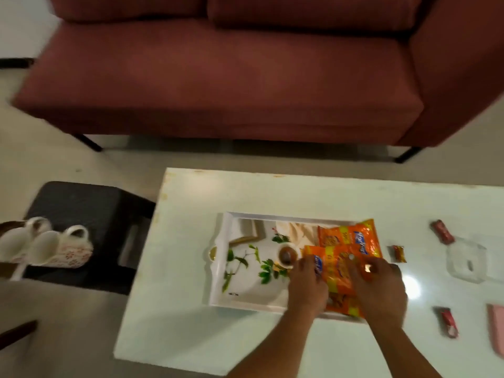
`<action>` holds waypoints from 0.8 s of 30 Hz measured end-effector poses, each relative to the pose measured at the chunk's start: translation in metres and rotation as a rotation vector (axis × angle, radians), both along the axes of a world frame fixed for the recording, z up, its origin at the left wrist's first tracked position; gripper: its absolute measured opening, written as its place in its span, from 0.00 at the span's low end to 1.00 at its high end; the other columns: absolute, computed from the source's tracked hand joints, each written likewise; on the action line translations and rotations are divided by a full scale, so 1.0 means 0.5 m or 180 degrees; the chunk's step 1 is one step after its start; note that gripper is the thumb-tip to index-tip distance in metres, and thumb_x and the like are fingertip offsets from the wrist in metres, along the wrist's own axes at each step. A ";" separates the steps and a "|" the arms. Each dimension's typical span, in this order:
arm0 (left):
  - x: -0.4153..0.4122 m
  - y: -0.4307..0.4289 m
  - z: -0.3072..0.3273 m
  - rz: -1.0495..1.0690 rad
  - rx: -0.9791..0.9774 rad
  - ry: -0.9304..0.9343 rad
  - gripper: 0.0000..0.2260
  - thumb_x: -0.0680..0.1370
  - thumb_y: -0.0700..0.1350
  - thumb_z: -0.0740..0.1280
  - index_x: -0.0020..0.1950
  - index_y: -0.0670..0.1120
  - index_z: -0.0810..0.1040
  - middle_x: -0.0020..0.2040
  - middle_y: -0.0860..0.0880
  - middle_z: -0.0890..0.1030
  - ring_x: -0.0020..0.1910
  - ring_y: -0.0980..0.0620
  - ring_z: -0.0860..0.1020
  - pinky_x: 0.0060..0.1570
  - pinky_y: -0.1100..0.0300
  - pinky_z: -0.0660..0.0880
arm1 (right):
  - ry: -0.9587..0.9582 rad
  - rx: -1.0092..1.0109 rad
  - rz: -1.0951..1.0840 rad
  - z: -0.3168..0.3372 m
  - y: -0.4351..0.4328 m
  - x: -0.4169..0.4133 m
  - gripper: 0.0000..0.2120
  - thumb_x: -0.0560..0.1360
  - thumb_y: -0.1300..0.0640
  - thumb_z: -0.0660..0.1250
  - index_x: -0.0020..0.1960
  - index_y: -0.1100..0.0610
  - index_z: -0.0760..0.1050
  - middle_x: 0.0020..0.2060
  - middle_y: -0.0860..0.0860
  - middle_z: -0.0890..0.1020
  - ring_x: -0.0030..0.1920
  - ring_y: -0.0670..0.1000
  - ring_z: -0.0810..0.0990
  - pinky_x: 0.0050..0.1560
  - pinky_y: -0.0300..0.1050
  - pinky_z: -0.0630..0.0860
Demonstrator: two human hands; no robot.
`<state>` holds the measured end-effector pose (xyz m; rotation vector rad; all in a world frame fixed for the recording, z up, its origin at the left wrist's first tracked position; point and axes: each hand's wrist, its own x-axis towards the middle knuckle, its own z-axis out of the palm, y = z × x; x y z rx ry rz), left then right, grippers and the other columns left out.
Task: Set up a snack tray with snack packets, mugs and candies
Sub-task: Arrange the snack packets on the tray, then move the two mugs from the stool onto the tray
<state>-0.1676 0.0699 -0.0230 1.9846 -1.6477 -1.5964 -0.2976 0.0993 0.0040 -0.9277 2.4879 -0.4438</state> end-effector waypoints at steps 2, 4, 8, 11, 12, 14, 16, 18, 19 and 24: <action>0.045 -0.021 0.047 0.0169 -0.0099 -0.0065 0.20 0.79 0.43 0.57 0.72 0.45 0.70 0.70 0.42 0.72 0.68 0.41 0.73 0.68 0.46 0.72 | 0.0009 -0.0279 -0.0021 0.041 -0.009 0.015 0.20 0.73 0.40 0.71 0.54 0.55 0.81 0.58 0.60 0.79 0.58 0.64 0.79 0.55 0.58 0.77; 0.105 -0.051 0.106 0.0390 -0.0254 -0.0199 0.19 0.80 0.43 0.58 0.71 0.45 0.73 0.69 0.43 0.75 0.68 0.42 0.74 0.67 0.49 0.72 | -0.0082 -0.0485 0.0139 0.098 -0.028 0.044 0.19 0.73 0.43 0.68 0.53 0.57 0.82 0.54 0.61 0.80 0.55 0.65 0.80 0.53 0.57 0.77; 0.288 -0.127 0.253 0.0897 -0.0714 -0.0469 0.21 0.82 0.42 0.57 0.75 0.48 0.71 0.70 0.44 0.76 0.70 0.45 0.73 0.69 0.55 0.69 | -0.0576 -0.0783 0.0961 0.244 -0.116 0.197 0.07 0.76 0.56 0.71 0.51 0.57 0.82 0.45 0.59 0.84 0.44 0.61 0.81 0.47 0.51 0.75; 0.449 -0.166 0.349 0.1329 -0.1056 -0.0710 0.20 0.82 0.42 0.58 0.73 0.48 0.73 0.68 0.45 0.77 0.67 0.44 0.74 0.68 0.53 0.70 | -0.0869 -0.0745 0.1752 0.322 -0.185 0.361 0.07 0.75 0.59 0.73 0.53 0.55 0.82 0.43 0.53 0.85 0.40 0.53 0.80 0.45 0.45 0.71; 0.506 -0.170 0.374 0.1465 -0.1168 -0.0802 0.19 0.82 0.43 0.58 0.72 0.48 0.74 0.67 0.44 0.77 0.66 0.44 0.75 0.66 0.52 0.72 | -0.0979 -0.0717 0.1961 0.338 -0.201 0.422 0.08 0.75 0.59 0.73 0.53 0.54 0.82 0.44 0.52 0.85 0.40 0.51 0.80 0.45 0.44 0.71; 0.618 -0.170 0.403 0.1733 -0.1359 -0.0951 0.16 0.81 0.43 0.60 0.68 0.47 0.76 0.63 0.44 0.79 0.62 0.44 0.77 0.62 0.50 0.74 | -0.1142 -0.0590 0.2379 0.355 -0.226 0.543 0.10 0.74 0.58 0.74 0.55 0.53 0.82 0.47 0.51 0.86 0.41 0.49 0.82 0.46 0.42 0.73; 0.738 -0.158 0.407 0.2055 -0.1488 -0.1032 0.14 0.81 0.43 0.62 0.65 0.47 0.77 0.61 0.46 0.80 0.60 0.46 0.77 0.60 0.51 0.75 | -0.1236 -0.0400 0.2808 0.357 -0.238 0.673 0.14 0.74 0.56 0.75 0.58 0.52 0.81 0.52 0.48 0.84 0.45 0.48 0.83 0.49 0.42 0.76; 0.852 -0.144 0.397 0.2250 -0.1535 -0.1198 0.15 0.81 0.43 0.64 0.67 0.47 0.77 0.63 0.48 0.79 0.62 0.49 0.77 0.60 0.55 0.76 | -0.1273 -0.0252 0.3101 0.351 -0.245 0.793 0.17 0.74 0.53 0.75 0.61 0.50 0.79 0.56 0.46 0.81 0.51 0.47 0.82 0.52 0.42 0.79; 0.911 -0.139 0.385 0.2245 -0.1531 -0.1347 0.16 0.81 0.43 0.65 0.69 0.47 0.76 0.64 0.48 0.78 0.63 0.50 0.76 0.60 0.56 0.76 | -0.1217 -0.0217 0.3225 0.343 -0.249 0.854 0.19 0.73 0.52 0.76 0.63 0.49 0.78 0.58 0.46 0.81 0.53 0.48 0.81 0.54 0.42 0.80; 1.136 -0.141 0.312 0.1674 -0.1151 -0.2048 0.23 0.77 0.45 0.71 0.71 0.48 0.71 0.66 0.46 0.75 0.66 0.46 0.73 0.62 0.51 0.77 | -0.0729 0.0079 0.3687 0.287 -0.275 1.100 0.33 0.68 0.42 0.78 0.70 0.46 0.71 0.70 0.47 0.74 0.66 0.50 0.75 0.61 0.48 0.78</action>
